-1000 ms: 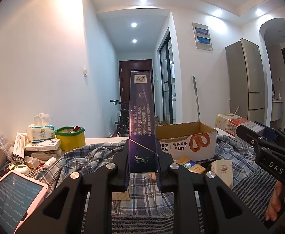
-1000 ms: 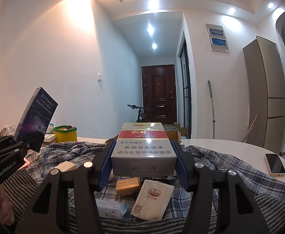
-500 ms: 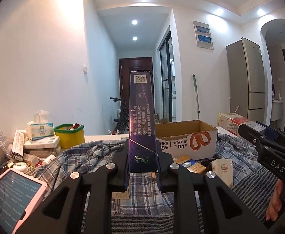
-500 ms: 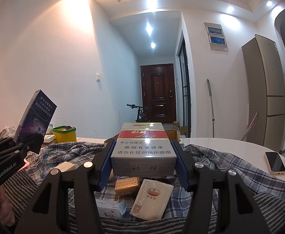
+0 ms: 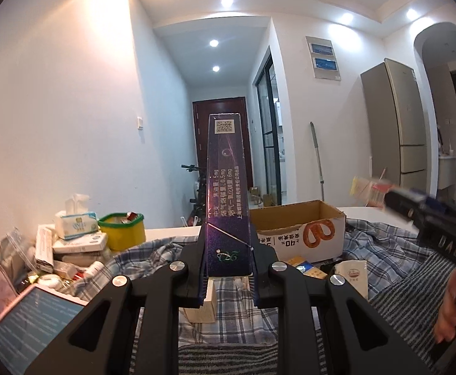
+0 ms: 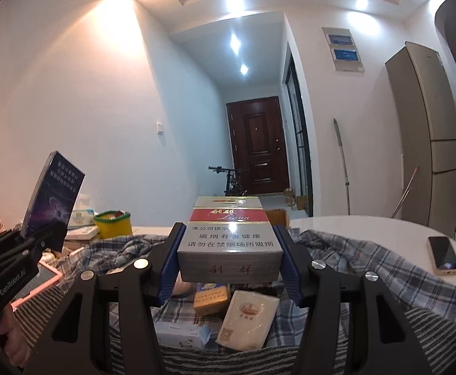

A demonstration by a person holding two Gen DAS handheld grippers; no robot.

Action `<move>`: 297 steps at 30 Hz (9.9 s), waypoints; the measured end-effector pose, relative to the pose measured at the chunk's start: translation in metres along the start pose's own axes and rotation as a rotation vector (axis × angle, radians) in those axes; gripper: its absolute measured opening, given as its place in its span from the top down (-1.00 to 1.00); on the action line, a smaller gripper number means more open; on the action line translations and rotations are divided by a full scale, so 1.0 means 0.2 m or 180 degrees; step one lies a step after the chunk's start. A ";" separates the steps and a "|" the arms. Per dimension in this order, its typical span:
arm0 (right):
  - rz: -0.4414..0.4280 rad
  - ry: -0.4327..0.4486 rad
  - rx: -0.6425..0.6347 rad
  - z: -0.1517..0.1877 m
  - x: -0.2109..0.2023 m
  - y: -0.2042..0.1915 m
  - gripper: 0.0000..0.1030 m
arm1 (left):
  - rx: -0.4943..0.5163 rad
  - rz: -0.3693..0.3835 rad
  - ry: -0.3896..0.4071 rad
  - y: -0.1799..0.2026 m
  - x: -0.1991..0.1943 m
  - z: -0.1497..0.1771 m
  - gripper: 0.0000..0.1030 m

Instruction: Organize objects

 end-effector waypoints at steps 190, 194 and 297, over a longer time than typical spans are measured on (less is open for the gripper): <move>-0.0058 0.0920 -0.0101 -0.65 0.40 0.01 -1.00 | -0.0362 -0.0013 0.1114 0.01 0.32 -0.76 -1.00; -0.0198 0.0810 0.0031 -0.65 0.31 0.00 -1.00 | -0.0453 0.0029 0.0986 -0.01 0.22 -0.78 -1.00; 0.0373 -0.2005 0.0225 0.58 0.49 0.02 -0.55 | -0.0478 -0.0187 -0.0606 0.00 0.26 0.23 -1.00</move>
Point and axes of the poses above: each gripper's, at about its wrist camera, not at the fingertips, and x roughly the way its jaws point, y to its right, z to its underside, the point moved 1 cm from there along x, roughly the way its jaws point, and after that the axes turned 14 degrees about y, right-handed, at the moved point
